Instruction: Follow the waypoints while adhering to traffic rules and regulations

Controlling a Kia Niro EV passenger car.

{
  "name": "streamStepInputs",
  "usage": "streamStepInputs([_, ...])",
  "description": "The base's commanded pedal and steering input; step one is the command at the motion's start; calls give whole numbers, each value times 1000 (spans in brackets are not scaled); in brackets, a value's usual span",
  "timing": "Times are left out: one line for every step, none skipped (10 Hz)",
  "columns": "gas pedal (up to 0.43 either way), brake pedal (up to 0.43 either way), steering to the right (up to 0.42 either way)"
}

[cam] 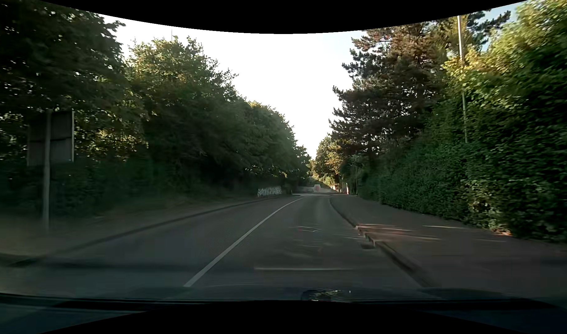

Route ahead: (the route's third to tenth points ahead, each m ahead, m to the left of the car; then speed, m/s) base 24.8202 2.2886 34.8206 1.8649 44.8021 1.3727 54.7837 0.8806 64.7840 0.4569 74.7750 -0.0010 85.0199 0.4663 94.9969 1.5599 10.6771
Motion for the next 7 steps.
streamStepInputs([169,0,25])
streamStepInputs([169,0,25])
streamStepInputs([169,0,25])
streamStepInputs([169,0,25])
streamStepInputs([169,0,25])
streamStepInputs([169,0,25])
streamStepInputs([169,0,24])
